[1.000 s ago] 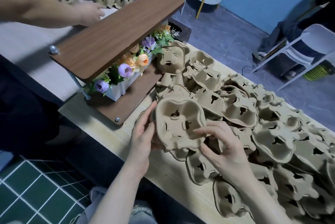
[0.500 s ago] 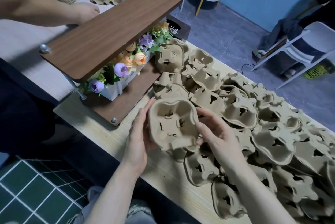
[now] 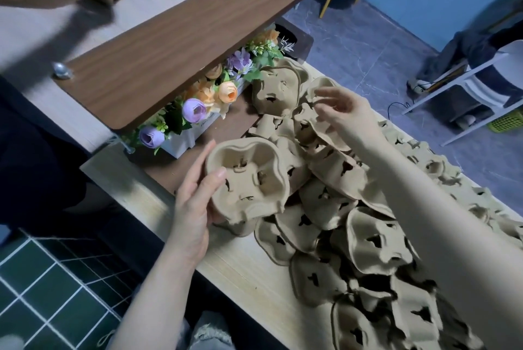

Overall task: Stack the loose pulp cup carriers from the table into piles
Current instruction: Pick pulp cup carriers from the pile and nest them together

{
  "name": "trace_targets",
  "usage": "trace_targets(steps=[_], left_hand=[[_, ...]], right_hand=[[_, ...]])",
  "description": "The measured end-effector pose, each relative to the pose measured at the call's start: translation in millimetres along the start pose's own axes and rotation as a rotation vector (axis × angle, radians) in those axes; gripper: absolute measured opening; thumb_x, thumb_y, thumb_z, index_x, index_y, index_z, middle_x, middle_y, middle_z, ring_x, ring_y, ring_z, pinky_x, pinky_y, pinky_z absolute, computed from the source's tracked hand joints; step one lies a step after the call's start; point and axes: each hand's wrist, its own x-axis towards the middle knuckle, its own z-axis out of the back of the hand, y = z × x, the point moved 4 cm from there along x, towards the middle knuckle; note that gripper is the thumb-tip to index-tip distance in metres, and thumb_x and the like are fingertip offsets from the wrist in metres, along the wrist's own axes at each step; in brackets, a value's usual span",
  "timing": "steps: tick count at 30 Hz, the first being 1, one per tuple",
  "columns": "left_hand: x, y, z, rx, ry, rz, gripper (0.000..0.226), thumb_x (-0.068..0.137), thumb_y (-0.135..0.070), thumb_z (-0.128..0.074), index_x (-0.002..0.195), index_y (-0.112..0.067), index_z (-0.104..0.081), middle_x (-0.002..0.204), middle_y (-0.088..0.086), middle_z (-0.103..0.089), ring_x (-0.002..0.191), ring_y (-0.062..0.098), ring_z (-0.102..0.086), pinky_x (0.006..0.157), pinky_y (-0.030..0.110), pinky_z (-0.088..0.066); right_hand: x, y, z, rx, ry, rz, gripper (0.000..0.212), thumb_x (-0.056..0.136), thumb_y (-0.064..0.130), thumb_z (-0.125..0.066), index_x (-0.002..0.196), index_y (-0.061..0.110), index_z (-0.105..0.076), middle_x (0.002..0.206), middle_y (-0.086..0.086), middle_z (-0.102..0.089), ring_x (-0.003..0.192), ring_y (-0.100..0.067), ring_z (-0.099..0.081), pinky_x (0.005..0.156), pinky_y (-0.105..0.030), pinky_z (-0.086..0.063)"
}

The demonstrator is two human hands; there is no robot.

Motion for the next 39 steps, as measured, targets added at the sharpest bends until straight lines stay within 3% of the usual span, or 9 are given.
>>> trace_targets(steps=[7, 11, 16, 18, 22, 26, 30, 34, 39], left_hand=[[19, -3, -3, 0.004, -0.034, 0.030, 0.054, 0.081, -0.025, -0.066, 0.133, -0.038, -0.058, 0.125, -0.011, -0.069, 0.113, 0.009, -0.066, 0.075, 0.021, -0.056], [28, -4, -7, 0.018, -0.033, 0.034, 0.052, 0.081, -0.029, -0.062, 0.132, -0.039, -0.058, 0.125, -0.011, -0.069, 0.111, 0.009, -0.066, 0.072, 0.021, -0.056], [33, -4, -8, 0.043, -0.040, 0.028, 0.051, 0.081, -0.030, -0.062, 0.130, -0.040, -0.059, 0.127, -0.010, -0.068, 0.117, 0.009, -0.064, 0.088, 0.029, -0.053], [32, -3, -8, 0.050, -0.039, 0.028, 0.049, 0.081, -0.030, -0.063, 0.129, -0.040, -0.060, 0.127, -0.010, -0.068, 0.119, 0.011, -0.062, 0.096, 0.034, -0.049], [29, -3, -7, 0.048, -0.027, 0.036, 0.050, 0.081, -0.030, -0.062, 0.130, -0.039, -0.059, 0.126, -0.011, -0.069, 0.116, 0.010, -0.064, 0.084, 0.026, -0.053], [23, -6, -6, 0.043, -0.025, 0.029, 0.049, 0.081, -0.029, -0.063, 0.129, -0.039, -0.060, 0.128, -0.010, -0.068, 0.120, 0.012, -0.063, 0.091, 0.032, -0.050], [16, -8, -12, 0.057, -0.004, 0.022, 0.055, 0.080, -0.032, -0.064, 0.134, -0.040, -0.057, 0.123, -0.013, -0.069, 0.110, 0.008, -0.067, 0.076, 0.026, -0.057], [11, -9, -18, 0.083, -0.012, -0.011, 0.054, 0.079, -0.036, -0.069, 0.132, -0.044, -0.057, 0.134, -0.011, -0.063, 0.125, 0.015, -0.060, 0.107, 0.054, -0.044], [2, -5, -26, 0.135, -0.016, -0.037, 0.054, 0.074, -0.054, -0.072, 0.126, -0.058, -0.056, 0.143, -0.013, -0.056, 0.135, 0.019, -0.049, 0.112, 0.064, -0.033]], right_hand=[[73, -32, -30, -0.115, 0.011, -0.123, 0.039, 0.091, 0.012, -0.062, 0.129, 0.009, -0.054, 0.102, -0.007, -0.065, 0.073, -0.016, -0.059, 0.057, -0.022, -0.049], [93, -44, -42, -0.123, 0.034, -0.201, 0.042, 0.090, 0.013, -0.065, 0.129, 0.006, -0.053, 0.099, -0.008, -0.065, 0.068, -0.020, -0.062, 0.042, -0.018, -0.045], [98, -48, -48, -0.052, -0.006, -0.286, 0.009, 0.086, 0.006, -0.068, 0.086, 0.012, -0.061, 0.074, -0.010, -0.063, 0.042, -0.007, -0.054, 0.034, -0.014, -0.034], [96, -48, -50, 0.005, 0.003, -0.319, 0.019, 0.087, 0.004, -0.066, 0.075, 0.014, -0.056, 0.065, -0.006, -0.057, 0.037, -0.005, -0.049, 0.034, -0.015, -0.033], [82, -32, -47, 0.086, -0.005, -0.325, 0.019, 0.090, 0.008, -0.061, 0.073, 0.015, -0.056, 0.059, -0.006, -0.054, 0.047, -0.010, -0.047, 0.041, -0.019, -0.034], [52, -3, -25, 0.212, -0.130, -0.189, 0.017, 0.090, 0.005, -0.059, 0.075, 0.011, -0.057, 0.058, -0.003, -0.053, 0.038, -0.004, -0.044, 0.040, -0.016, -0.032], [4, 22, 4, 0.221, -0.277, -0.039, 0.006, 0.089, 0.011, -0.066, 0.093, 0.007, -0.065, 0.066, 0.002, -0.059, 0.044, -0.004, -0.046, 0.048, -0.015, -0.037], [-54, 41, 17, 0.310, -0.334, 0.124, 0.008, 0.089, 0.006, -0.069, 0.096, 0.005, -0.066, 0.080, -0.009, -0.065, 0.061, -0.009, -0.056, 0.056, -0.018, -0.046], [-114, 48, 0, -0.099, -0.371, 0.498, 0.007, 0.087, 0.005, -0.067, 0.088, 0.011, -0.067, 0.078, 0.000, -0.064, 0.068, -0.018, -0.054, 0.064, -0.034, -0.046]])
